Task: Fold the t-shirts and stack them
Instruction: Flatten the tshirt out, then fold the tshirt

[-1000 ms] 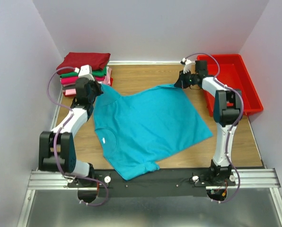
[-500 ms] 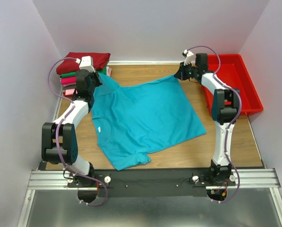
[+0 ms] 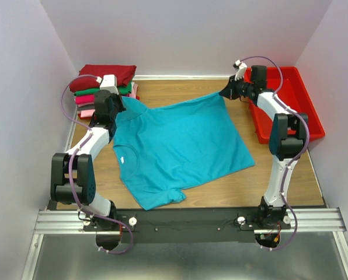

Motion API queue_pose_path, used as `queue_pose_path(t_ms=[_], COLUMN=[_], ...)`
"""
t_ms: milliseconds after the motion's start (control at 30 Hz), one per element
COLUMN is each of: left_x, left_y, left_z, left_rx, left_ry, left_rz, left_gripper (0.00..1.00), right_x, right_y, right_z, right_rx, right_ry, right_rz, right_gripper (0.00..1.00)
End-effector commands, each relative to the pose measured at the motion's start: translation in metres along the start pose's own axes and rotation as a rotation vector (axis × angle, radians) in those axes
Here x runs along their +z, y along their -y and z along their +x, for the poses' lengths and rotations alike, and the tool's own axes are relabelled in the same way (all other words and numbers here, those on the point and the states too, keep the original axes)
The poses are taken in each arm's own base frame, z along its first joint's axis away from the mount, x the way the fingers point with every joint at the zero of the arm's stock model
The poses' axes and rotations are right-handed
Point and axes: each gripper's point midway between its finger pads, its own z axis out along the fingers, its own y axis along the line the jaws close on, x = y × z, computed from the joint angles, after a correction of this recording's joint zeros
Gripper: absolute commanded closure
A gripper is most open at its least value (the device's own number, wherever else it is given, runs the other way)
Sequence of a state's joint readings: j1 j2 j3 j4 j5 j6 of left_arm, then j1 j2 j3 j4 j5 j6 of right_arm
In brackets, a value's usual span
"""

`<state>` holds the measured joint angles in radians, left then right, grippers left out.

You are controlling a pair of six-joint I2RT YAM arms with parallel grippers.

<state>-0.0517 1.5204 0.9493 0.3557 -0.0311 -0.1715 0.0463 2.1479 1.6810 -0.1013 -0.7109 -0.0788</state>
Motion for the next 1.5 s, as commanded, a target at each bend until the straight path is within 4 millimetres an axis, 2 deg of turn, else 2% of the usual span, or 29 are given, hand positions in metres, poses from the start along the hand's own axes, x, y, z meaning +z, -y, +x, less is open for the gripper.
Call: queue_pose_path(t_ms=[0, 33, 200, 267, 300, 333, 567, 700, 800, 867, 900, 1033, 1300, 1467], left_x=[-0.012, -0.013, -0.021, -0.027, -0.029, -0.034, -0.061, -0.072, -0.072, -0.066, -0.061, -0.055, -0.068, -0.080], left_y=[-0.010, -0.010, -0.014, -0.012, -0.012, -0.010, 0.002, 0.004, 0.008, 0.014, 0.015, 0.024, 0.040, 0.049], left_z=[-0.002, -0.002, 0.005, 0.000, 0.000, -0.005, -0.007, 0.006, 0.015, 0.027, 0.040, 0.060, 0.058, 0.046], left_rx=[0.034, 0.034, 0.062, 0.061, 0.064, 0.064, 0.051, 0.051, 0.061, 0.067, 0.068, 0.084, 0.099, 0.076], left_ry=[0.005, 0.002, -0.022, -0.015, -0.014, -0.006, -0.025, -0.072, -0.099, -0.145, -0.186, -0.255, -0.253, -0.221], left_rz=[-0.042, -0.042, -0.054, -0.044, -0.040, -0.030, 0.026, 0.029, 0.039, 0.071, 0.078, 0.110, 0.120, 0.138], left_gripper=[1.00, 1.00, 1.00, 1.00, 1.00, 1.00, 1.00, 1.00, 1.00, 1.00, 1.00, 1.00, 1.00, 1.00], right_x=[-0.026, -0.028, -0.038, -0.039, -0.046, -0.047, -0.042, -0.041, -0.041, -0.041, -0.041, -0.042, -0.044, -0.046], right_y=[-0.012, -0.015, -0.021, -0.024, -0.016, -0.015, -0.010, -0.008, -0.009, -0.009, -0.010, -0.009, -0.005, -0.003], right_z=[-0.016, -0.020, -0.009, -0.008, -0.007, -0.007, 0.007, 0.010, 0.010, 0.009, 0.009, 0.008, 0.011, 0.011], right_rx=[-0.034, -0.043, -0.036, -0.034, -0.022, -0.021, 0.005, 0.011, 0.015, 0.020, 0.025, 0.026, 0.031, 0.034], right_ry=[0.052, 0.060, 0.046, 0.045, 0.049, 0.049, 0.026, 0.020, 0.022, 0.024, 0.024, 0.025, 0.024, 0.024], right_rz=[-0.058, -0.068, -0.083, -0.087, -0.070, -0.066, -0.063, -0.057, -0.062, -0.070, -0.071, -0.068, -0.061, -0.054], right_gripper=[1.00, 1.00, 1.00, 1.00, 1.00, 0.99, 1.00, 1.00, 0.99, 1.00, 1.00, 1.00, 1.00, 1.00])
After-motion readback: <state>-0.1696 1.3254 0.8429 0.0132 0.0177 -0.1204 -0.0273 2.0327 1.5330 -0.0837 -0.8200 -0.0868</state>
